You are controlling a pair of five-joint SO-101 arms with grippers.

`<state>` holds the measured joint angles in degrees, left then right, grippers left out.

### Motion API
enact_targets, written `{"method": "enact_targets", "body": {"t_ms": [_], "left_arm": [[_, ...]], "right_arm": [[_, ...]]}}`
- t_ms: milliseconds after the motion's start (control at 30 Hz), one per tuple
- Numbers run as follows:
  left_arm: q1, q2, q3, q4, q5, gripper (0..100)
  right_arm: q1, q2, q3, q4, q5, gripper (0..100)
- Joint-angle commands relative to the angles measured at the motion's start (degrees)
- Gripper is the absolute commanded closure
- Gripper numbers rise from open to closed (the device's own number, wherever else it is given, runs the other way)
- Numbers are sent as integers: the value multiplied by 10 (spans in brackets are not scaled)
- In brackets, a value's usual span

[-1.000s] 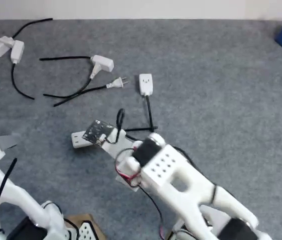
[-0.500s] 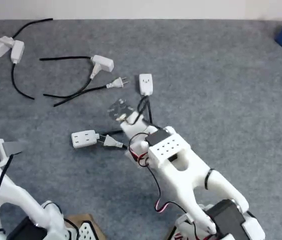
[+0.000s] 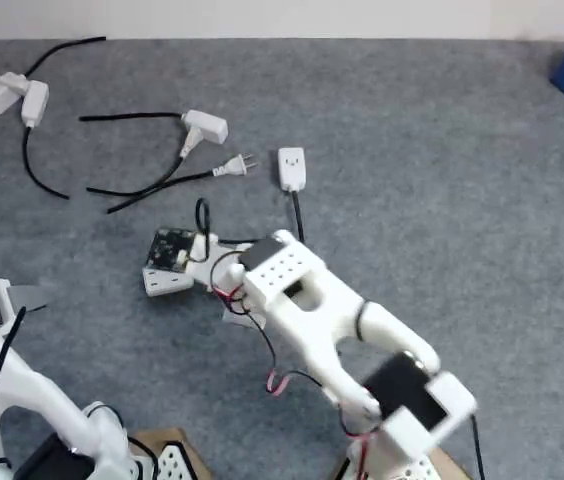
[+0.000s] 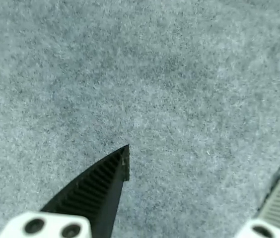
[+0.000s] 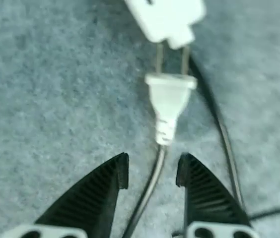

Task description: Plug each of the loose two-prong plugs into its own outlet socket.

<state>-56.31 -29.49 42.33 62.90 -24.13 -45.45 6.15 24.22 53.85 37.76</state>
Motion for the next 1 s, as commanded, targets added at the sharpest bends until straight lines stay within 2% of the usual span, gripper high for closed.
{"method": "enact_targets", "body": {"t_ms": [0, 200, 500, 567, 667, 800, 967], "left_arm": [[2, -5, -3, -9, -4, 571], [-9, -5, -4, -9, -35, 571], [-16, -5, -4, -9, -35, 571], [-17, -5, -4, -9, -35, 571], [-17, -5, -4, -9, -35, 571], [-17, -5, -4, -9, -35, 571], [-12, -6, -7, -9, -35, 571]], "right_arm": [[-11, 22, -50, -25, 12, 832], [-28, 58, -58, -47, 10, 832], [-17, 114, -88, -65, 10, 837], [-19, 130, -97, -63, 9, 873], [-18, 144, -105, -62, 7, 998], [-18, 145, -109, -36, 4, 994], [-8, 113, -125, 15, -65, 991]]}}
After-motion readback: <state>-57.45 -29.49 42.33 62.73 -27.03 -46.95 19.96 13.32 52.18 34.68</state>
